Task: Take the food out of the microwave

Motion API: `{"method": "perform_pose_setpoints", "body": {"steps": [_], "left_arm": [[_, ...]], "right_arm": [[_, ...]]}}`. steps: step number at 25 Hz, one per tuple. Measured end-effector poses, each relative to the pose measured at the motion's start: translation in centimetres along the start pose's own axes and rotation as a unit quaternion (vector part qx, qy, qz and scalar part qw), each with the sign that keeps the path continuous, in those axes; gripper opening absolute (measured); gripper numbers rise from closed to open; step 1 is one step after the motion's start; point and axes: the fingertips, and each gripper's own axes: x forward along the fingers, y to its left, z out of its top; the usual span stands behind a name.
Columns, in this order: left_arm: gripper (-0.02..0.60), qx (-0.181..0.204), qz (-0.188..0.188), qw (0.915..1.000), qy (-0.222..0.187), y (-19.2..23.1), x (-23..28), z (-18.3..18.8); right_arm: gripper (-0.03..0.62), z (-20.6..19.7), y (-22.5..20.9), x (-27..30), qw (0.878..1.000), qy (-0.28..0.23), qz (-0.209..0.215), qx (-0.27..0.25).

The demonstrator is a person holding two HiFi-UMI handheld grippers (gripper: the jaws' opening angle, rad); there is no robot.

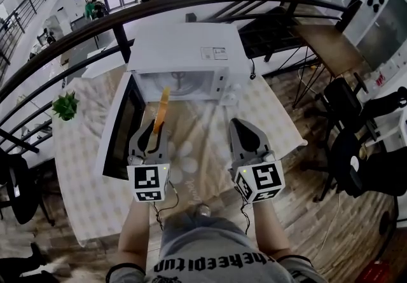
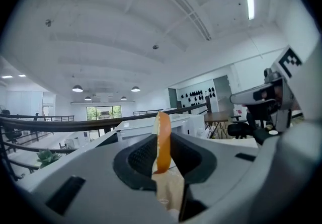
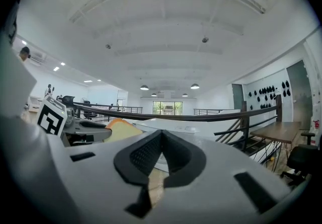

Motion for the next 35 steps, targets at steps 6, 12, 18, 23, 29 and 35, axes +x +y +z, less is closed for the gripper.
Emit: {"method": "perform_pose_setpoints", "body": {"steps": [6, 12, 18, 23, 29, 35], "left_arm": [[0.077, -0.023, 0.01, 0.9995, -0.02, -0.3, -2.0, 2.2], [0.077, -0.043, 0.025, 0.9981, -0.037, -0.1, -3.8, 3.3], [0.077, -0.062, 0.036, 0.9957, -0.059, 0.0, -5.4, 4.6], [0.078, -0.069, 0.046, 0.9939, -0.072, -0.1, -6.7, 5.5], [0.078, -0.079, 0.057, 0.9912, -0.09, 0.1, -8.0, 6.5], [0.078, -0.086, 0.063, 0.9884, -0.109, 0.1, -8.9, 7.3]], "right_arm": [[0.005, 0.7, -0.2, -0.8, 1.0, -0.009, 0.002, 0.001], [0.005, 1.3, 0.2, -1.6, 1.0, -0.015, 0.014, 0.001], [0.005, 1.8, 0.4, -2.3, 1.0, -0.023, 0.021, 0.0], [0.005, 2.3, 0.2, -3.0, 0.999, -0.03, 0.025, 0.005], [0.005, 2.6, 0.3, -3.6, 0.999, -0.034, 0.028, 0.008], [0.005, 3.0, 0.4, -4.1, 0.999, -0.041, 0.028, 0.006]]}}
